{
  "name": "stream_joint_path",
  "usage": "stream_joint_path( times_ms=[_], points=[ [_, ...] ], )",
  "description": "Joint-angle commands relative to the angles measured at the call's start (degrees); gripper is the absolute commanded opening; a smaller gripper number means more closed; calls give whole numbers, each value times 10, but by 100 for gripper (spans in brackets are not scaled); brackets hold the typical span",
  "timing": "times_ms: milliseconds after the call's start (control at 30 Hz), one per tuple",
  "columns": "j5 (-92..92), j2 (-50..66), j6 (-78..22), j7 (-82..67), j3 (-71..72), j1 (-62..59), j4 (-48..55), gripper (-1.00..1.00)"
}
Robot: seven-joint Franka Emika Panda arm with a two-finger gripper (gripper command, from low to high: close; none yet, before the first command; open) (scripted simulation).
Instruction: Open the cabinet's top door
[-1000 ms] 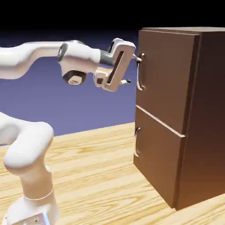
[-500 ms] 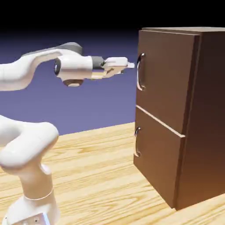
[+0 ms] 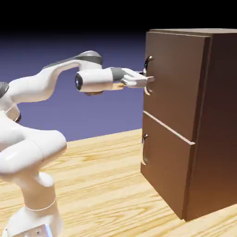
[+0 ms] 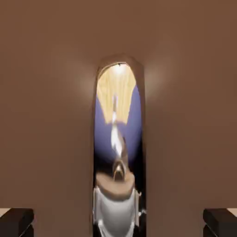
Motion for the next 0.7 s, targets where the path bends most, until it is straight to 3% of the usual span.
stream_joint_path(
  times_ms=[0, 333, 667],
  points=[
    [0, -4, -21, -11, -14, 18, -21, -100],
    [-95, -41, -231, -95, -206, 166, -203, -100],
    [-265, -53, -391, -140, -414, 194, -275, -100]
  ],
)
